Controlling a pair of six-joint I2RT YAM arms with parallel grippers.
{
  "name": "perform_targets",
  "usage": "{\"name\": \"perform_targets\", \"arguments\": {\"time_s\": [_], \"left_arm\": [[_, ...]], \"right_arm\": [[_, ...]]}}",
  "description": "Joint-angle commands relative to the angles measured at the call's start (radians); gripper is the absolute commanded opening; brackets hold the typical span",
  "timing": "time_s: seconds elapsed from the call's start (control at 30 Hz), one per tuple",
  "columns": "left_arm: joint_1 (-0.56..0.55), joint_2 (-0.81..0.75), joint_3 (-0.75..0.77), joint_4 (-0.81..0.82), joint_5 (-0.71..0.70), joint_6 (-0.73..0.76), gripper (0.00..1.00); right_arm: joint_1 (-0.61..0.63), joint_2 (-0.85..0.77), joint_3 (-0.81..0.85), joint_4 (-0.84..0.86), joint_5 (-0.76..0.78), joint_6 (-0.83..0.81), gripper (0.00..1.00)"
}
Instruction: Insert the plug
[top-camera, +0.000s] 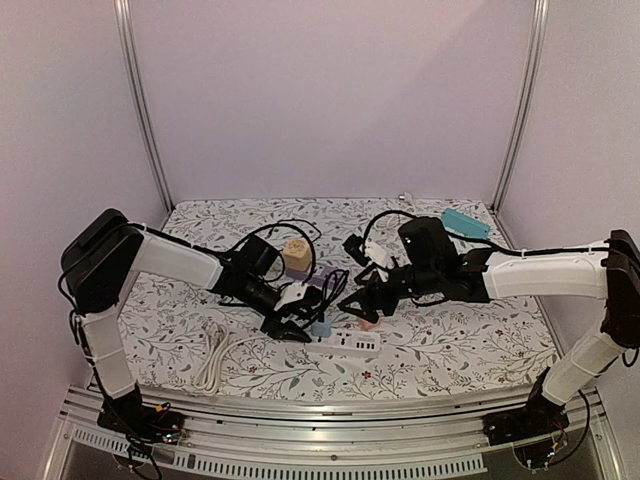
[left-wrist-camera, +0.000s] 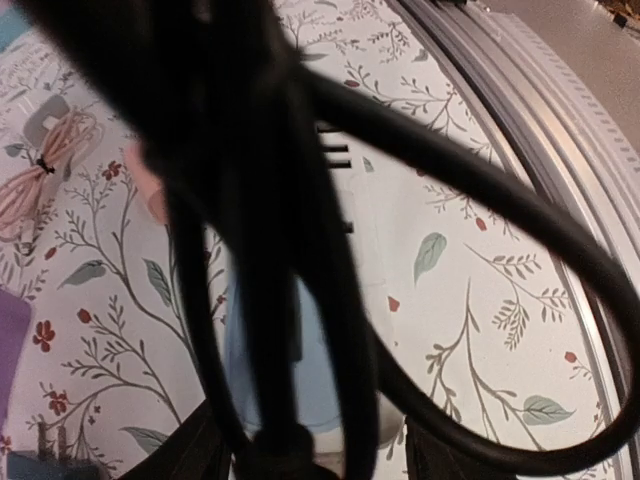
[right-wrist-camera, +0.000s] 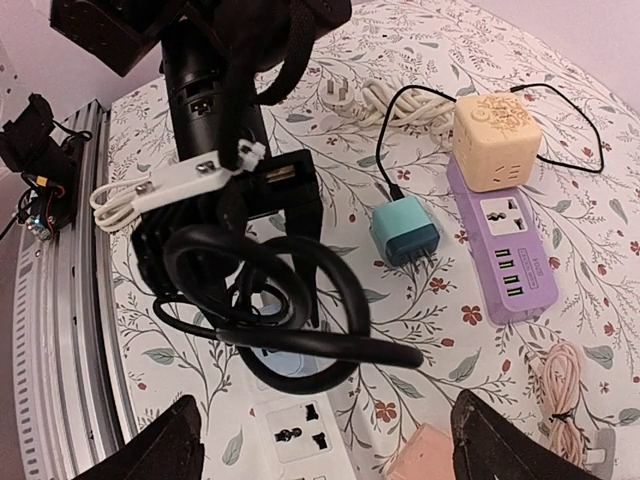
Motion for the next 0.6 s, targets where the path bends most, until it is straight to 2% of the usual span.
{"name": "perform_targets", "arguments": {"time_s": [0.0,0.1,0.2,0.27,0.43,0.57], "left_arm": [[-0.003,-0.015,0.004,-0.150,-0.112,-0.040,0.69],[-0.003,-0.082,0.008,-0.091,-0.153,-0.060,0.87],[-0.003,-0.146,0.014,-0.093,-0.171,-0.037,0.96],[-0.005,-0.186,0.017,-0.126,-0.165,-0.012,0.99],[-0.005,-0.295,0.000,-0.277,-0.180,0.111,0.99],[0.013,-0.395,0.002,-0.273,-0.218,0.098,1.00]], "right_arm": [[-0.006,-0.034,0.007,-0.056,0.044,-0.021,0.85],[-0.005,-0.049,0.009,-0.072,0.063,-0.029,0.85],[-0.006,-0.072,0.009,-0.076,0.078,-0.029,0.85],[-0.006,-0.092,0.008,-0.079,0.092,-0.028,0.85],[-0.007,-0.143,0.014,-0.095,0.145,-0.028,0.87],[-0.006,-0.195,0.023,-0.100,0.180,-0.023,0.89]]}}
